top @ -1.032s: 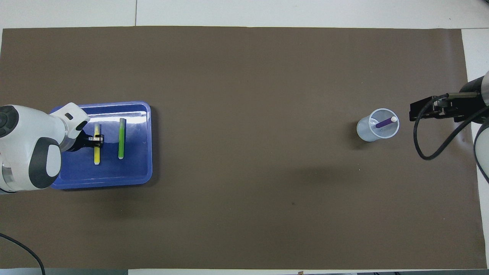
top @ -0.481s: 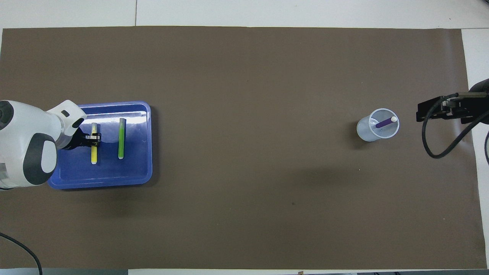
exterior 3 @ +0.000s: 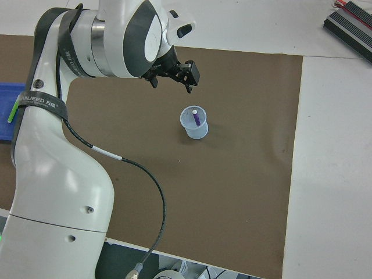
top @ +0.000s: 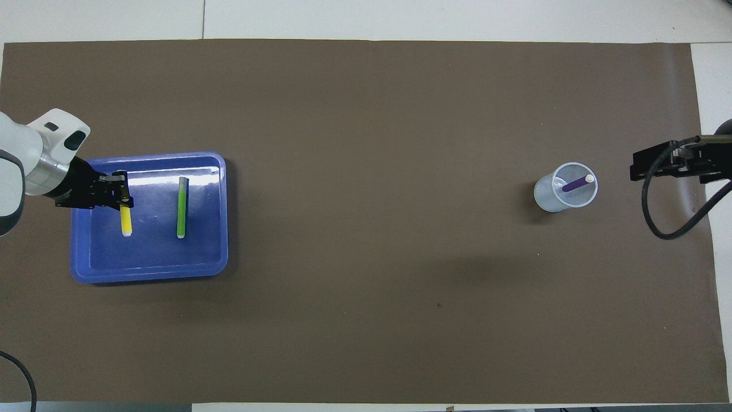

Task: Transfer and insert pens with both arms
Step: 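Grasp the yellow pen with the left gripper while the right gripper withdraws, then lift the yellow pen with the left gripper while the right gripper approaches, then grasp the yellow pen tip with the right gripper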

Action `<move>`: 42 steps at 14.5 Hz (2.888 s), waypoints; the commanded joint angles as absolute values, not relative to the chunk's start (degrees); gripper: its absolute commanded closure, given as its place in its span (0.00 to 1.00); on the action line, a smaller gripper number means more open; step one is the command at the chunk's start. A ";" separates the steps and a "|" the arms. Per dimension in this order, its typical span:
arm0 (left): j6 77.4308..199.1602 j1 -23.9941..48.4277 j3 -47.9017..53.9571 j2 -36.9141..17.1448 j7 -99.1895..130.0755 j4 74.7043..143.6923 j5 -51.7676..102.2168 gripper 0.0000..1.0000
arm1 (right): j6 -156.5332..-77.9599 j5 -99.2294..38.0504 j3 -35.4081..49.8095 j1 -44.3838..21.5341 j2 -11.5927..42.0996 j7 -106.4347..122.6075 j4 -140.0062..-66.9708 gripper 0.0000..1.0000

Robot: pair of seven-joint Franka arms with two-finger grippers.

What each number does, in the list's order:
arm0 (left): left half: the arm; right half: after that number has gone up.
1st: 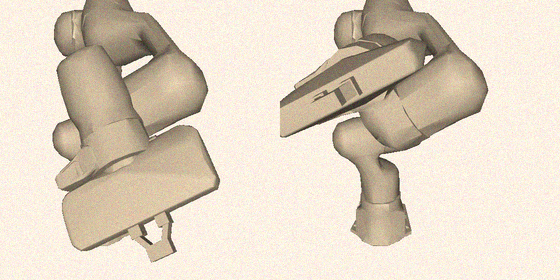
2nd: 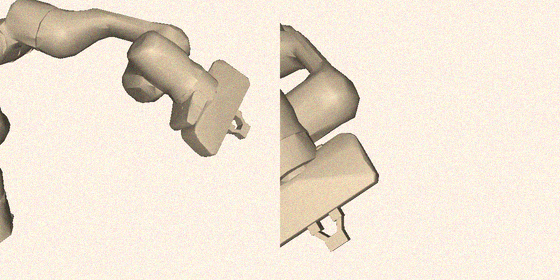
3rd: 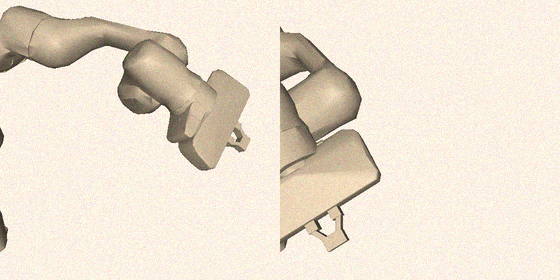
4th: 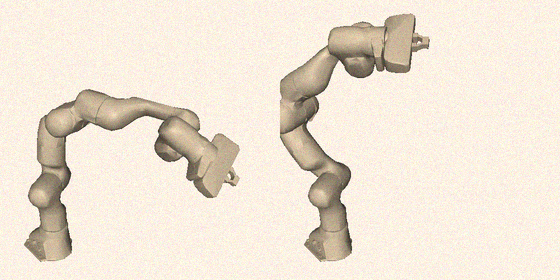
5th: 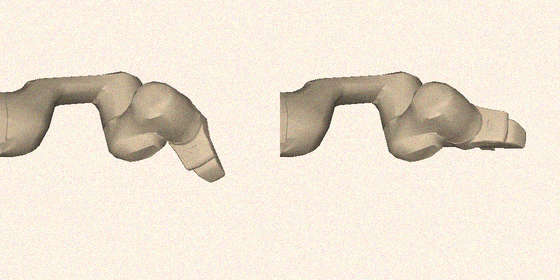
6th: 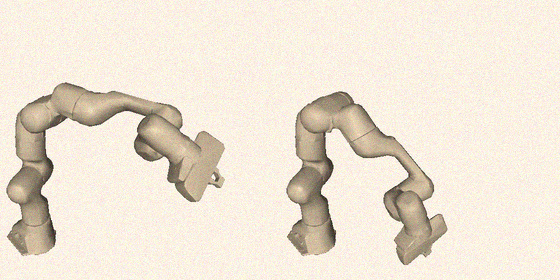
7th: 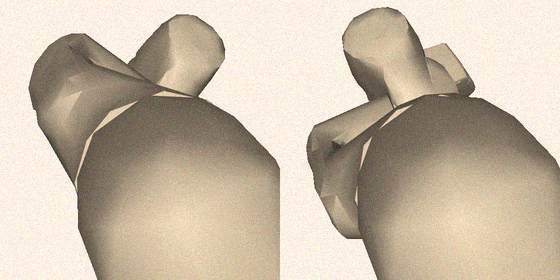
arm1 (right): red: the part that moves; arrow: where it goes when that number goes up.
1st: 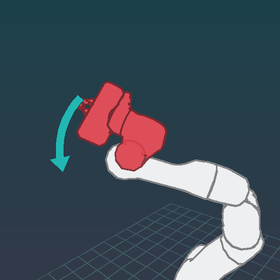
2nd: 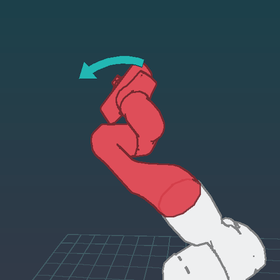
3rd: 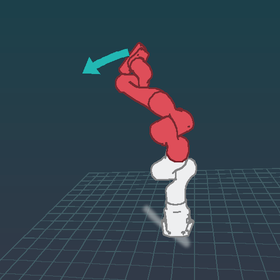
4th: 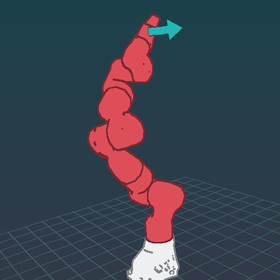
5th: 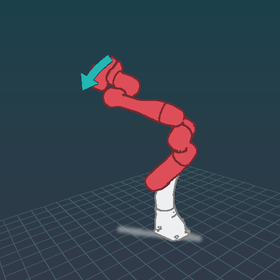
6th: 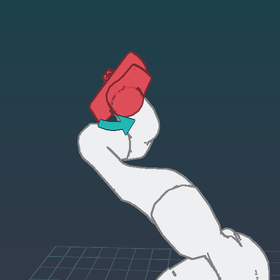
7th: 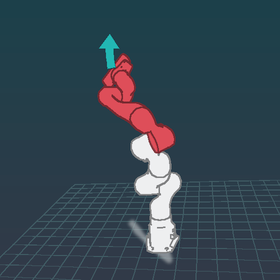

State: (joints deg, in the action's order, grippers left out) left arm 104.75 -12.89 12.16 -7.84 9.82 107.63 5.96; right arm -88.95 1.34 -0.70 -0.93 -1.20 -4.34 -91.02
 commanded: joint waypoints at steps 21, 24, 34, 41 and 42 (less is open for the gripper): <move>123.71 5.34 19.69 12.56 90.59 120.75 63.54 1.00 | -102.29 -24.17 16.59 -1.58 0.52 -24.24 -92.19 0.00; 133.92 11.15 19.69 13.27 96.05 123.48 64.94 1.00 | -106.16 -24.08 21.26 -1.76 2.28 -27.85 -92.20 0.00; 139.30 12.30 19.69 13.97 98.78 125.24 70.22 1.00 | -110.91 -23.12 24.70 -3.69 3.60 -27.34 -92.20 0.01; 140.89 12.66 19.69 13.89 100.02 125.24 70.57 1.00 | -113.73 -22.59 24.79 -4.30 3.69 -25.66 -92.11 0.06; 141.32 12.66 19.69 13.89 100.11 125.24 70.75 1.00 | -113.82 -22.59 24.79 -4.39 3.78 -25.58 -92.11 0.06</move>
State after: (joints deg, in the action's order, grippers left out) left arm 139.43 11.68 20.08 12.05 99.33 123.37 69.04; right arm -112.53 -23.07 24.24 -4.33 3.68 -26.52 -91.93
